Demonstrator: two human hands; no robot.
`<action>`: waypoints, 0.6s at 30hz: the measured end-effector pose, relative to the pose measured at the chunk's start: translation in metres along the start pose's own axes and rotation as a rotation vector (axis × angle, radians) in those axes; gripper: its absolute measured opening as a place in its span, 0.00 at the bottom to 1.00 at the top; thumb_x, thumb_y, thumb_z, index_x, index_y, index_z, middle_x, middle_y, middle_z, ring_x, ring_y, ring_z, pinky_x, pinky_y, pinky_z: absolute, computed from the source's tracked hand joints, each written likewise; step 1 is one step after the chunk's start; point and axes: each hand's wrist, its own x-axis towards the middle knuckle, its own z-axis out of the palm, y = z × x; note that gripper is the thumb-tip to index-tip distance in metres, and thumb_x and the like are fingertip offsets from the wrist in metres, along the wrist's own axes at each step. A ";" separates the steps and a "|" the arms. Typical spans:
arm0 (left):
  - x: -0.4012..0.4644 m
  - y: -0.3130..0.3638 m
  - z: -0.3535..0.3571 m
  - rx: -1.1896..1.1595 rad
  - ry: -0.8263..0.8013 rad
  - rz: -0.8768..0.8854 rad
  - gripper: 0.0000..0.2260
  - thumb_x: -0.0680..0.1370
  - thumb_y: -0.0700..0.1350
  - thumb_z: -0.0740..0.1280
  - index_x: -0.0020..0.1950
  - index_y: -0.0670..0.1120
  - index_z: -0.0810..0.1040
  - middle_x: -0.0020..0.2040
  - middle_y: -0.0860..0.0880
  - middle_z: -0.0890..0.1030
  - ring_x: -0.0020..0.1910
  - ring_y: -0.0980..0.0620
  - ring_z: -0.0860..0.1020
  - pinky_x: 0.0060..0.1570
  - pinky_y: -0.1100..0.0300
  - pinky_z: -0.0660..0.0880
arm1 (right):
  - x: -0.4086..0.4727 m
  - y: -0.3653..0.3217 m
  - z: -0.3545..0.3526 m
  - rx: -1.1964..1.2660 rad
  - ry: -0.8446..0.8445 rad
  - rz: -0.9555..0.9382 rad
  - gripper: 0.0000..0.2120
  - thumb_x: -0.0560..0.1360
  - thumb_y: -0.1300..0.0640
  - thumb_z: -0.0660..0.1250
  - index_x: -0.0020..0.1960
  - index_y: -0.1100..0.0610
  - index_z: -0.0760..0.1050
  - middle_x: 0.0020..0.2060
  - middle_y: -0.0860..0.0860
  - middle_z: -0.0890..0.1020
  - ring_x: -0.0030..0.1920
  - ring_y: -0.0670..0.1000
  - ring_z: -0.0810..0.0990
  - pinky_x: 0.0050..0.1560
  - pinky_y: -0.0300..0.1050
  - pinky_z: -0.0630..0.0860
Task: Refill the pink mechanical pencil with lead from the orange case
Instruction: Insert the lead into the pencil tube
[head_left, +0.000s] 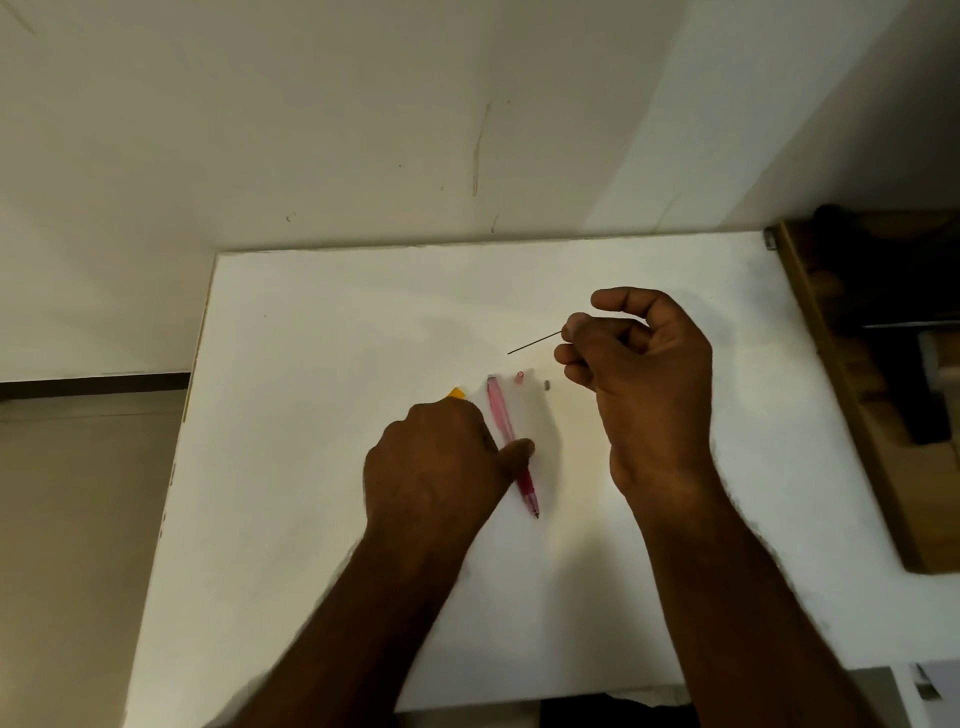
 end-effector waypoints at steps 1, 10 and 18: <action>-0.001 0.001 -0.001 -0.007 -0.003 -0.004 0.23 0.68 0.71 0.66 0.40 0.52 0.81 0.35 0.55 0.80 0.35 0.53 0.78 0.35 0.60 0.72 | -0.001 0.000 -0.001 0.007 0.004 -0.005 0.10 0.75 0.62 0.74 0.54 0.54 0.79 0.38 0.52 0.87 0.38 0.50 0.88 0.40 0.40 0.83; -0.012 0.001 -0.003 -0.109 0.088 -0.031 0.13 0.64 0.57 0.70 0.30 0.48 0.80 0.26 0.54 0.77 0.25 0.57 0.73 0.25 0.66 0.61 | -0.001 0.000 -0.002 0.059 0.033 -0.015 0.11 0.75 0.62 0.74 0.55 0.55 0.78 0.41 0.55 0.87 0.38 0.52 0.89 0.39 0.42 0.83; -0.005 -0.011 0.004 -0.021 0.072 -0.043 0.25 0.66 0.73 0.66 0.35 0.50 0.75 0.27 0.55 0.73 0.29 0.56 0.75 0.29 0.63 0.66 | -0.001 0.002 0.008 0.020 -0.003 -0.003 0.11 0.75 0.62 0.74 0.56 0.54 0.78 0.43 0.54 0.87 0.38 0.50 0.89 0.41 0.43 0.85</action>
